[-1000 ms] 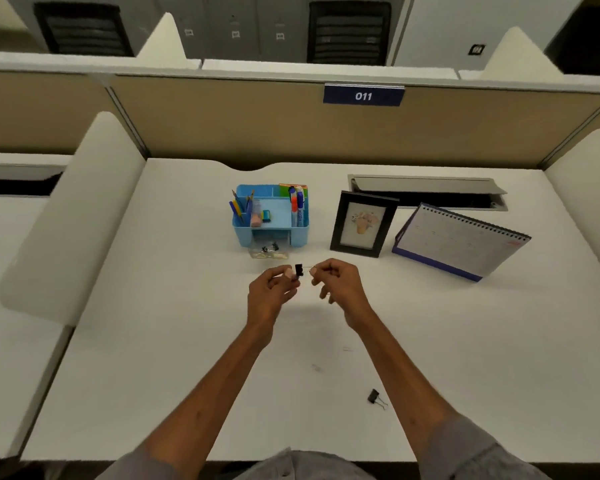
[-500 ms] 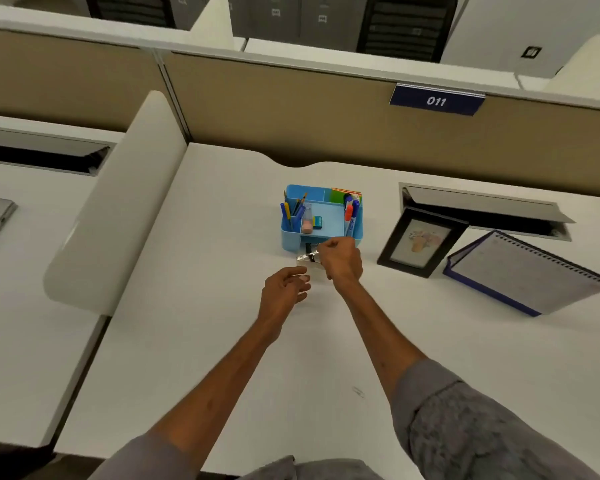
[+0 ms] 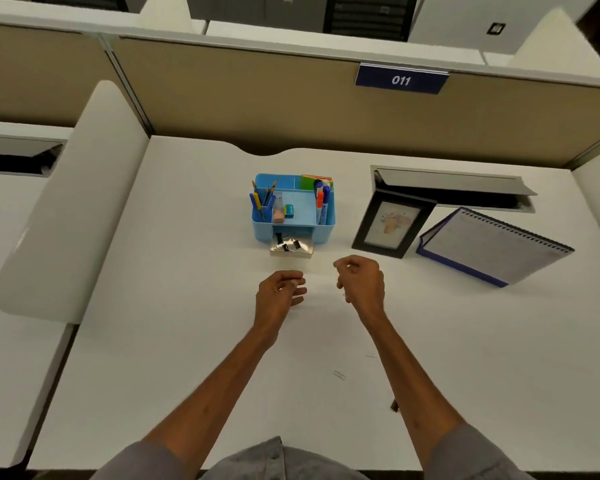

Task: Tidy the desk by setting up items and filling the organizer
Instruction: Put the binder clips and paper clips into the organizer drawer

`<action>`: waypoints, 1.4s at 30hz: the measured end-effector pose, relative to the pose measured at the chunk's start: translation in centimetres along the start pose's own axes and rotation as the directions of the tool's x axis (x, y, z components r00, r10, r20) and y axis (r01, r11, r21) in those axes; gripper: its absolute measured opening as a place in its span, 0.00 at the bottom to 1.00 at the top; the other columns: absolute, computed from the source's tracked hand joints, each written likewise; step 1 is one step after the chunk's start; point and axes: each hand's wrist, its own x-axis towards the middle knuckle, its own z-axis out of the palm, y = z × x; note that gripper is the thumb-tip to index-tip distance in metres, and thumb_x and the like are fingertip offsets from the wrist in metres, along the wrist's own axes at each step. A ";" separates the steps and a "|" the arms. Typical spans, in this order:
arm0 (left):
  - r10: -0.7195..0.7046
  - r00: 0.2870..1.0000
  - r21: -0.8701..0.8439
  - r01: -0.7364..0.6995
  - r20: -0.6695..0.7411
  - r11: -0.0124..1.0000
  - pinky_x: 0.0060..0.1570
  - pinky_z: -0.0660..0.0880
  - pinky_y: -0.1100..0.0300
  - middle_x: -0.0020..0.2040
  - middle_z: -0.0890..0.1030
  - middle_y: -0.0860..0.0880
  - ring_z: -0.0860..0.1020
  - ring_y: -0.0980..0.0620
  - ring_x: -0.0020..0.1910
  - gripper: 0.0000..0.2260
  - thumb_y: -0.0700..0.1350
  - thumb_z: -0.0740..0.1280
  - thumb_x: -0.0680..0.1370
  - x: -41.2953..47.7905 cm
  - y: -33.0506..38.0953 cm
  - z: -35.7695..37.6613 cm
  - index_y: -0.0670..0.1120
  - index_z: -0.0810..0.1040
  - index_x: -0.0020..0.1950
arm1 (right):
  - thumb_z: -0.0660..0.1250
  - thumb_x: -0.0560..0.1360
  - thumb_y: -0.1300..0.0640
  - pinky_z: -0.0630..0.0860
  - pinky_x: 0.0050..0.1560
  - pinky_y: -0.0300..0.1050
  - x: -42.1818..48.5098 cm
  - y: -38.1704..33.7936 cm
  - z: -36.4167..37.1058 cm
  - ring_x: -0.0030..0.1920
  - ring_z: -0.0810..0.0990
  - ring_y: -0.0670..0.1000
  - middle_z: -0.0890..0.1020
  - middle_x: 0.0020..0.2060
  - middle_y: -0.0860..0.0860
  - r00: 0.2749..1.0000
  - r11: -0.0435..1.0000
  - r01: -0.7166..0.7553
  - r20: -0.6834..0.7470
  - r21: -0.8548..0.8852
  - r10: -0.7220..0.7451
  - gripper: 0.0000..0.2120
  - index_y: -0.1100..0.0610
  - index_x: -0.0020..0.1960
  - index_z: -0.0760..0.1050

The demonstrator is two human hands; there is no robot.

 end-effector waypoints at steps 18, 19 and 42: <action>-0.208 0.923 0.380 0.074 0.323 0.922 0.54 0.85 0.54 0.51 0.88 0.47 0.87 0.48 0.52 0.10 0.38 0.65 0.82 -11.2 -10.0 13.5 0.46 0.85 0.57 | 0.66 0.78 0.42 0.74 0.38 0.35 -13.2 24.0 -12.0 0.46 0.79 0.41 0.74 0.54 0.37 0.957 0.878 0.271 0.207 -0.393 -0.203 0.11 0.41 0.59 0.75; -0.203 0.926 0.400 0.062 0.319 0.914 0.55 0.85 0.53 0.51 0.88 0.47 0.87 0.49 0.51 0.10 0.38 0.65 0.82 -11.6 -10.3 13.9 0.46 0.85 0.56 | 0.65 0.77 0.39 0.75 0.37 0.37 -13.5 24.2 -11.8 0.45 0.79 0.42 0.73 0.55 0.37 0.949 0.863 0.292 0.235 -0.413 -0.208 0.14 0.41 0.60 0.73; -0.118 0.948 0.315 0.020 0.294 0.949 0.53 0.85 0.55 0.48 0.88 0.47 0.87 0.50 0.50 0.08 0.48 0.72 0.81 -13.2 -10.0 13.7 0.44 0.86 0.56 | 0.70 0.75 0.42 0.74 0.29 0.37 -12.7 20.7 -10.3 0.34 0.77 0.44 0.74 0.49 0.38 0.949 0.922 0.314 0.085 -0.228 -0.302 0.12 0.39 0.55 0.71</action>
